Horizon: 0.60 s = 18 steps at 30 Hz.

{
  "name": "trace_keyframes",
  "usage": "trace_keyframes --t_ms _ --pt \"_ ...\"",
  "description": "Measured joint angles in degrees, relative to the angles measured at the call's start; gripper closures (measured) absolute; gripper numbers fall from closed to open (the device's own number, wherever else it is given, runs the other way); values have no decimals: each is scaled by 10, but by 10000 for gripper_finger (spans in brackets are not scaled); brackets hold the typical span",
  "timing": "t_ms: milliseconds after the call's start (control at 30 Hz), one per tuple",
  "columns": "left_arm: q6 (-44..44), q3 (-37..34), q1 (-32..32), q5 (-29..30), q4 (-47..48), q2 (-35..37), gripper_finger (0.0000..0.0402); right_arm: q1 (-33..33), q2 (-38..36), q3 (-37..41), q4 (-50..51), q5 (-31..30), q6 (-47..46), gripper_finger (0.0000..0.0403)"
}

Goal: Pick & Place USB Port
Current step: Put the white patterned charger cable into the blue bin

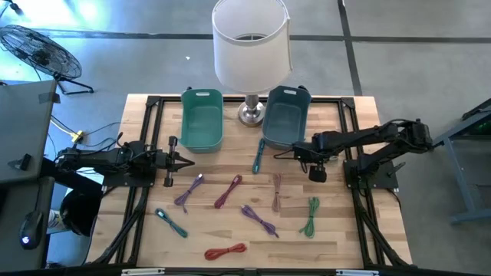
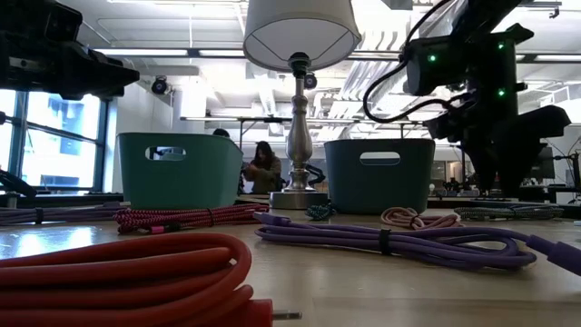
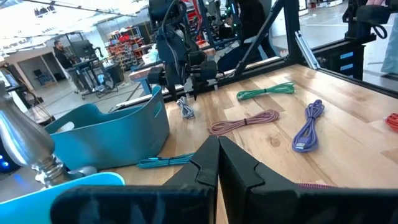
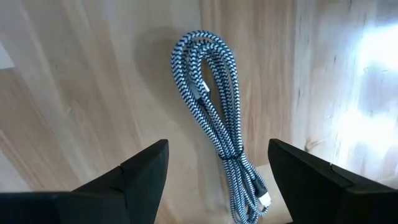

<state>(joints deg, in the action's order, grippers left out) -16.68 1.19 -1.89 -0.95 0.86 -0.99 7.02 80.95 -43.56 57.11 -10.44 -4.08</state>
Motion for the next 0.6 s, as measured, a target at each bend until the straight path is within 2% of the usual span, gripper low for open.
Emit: trace_keyframes --t_ms 233,600 --pt "0 0 0 0 0 0 396 27 0 12 -9 10 -3 135" --pt "0 0 0 0 0 0 396 31 0 12 -11 23 1 135"
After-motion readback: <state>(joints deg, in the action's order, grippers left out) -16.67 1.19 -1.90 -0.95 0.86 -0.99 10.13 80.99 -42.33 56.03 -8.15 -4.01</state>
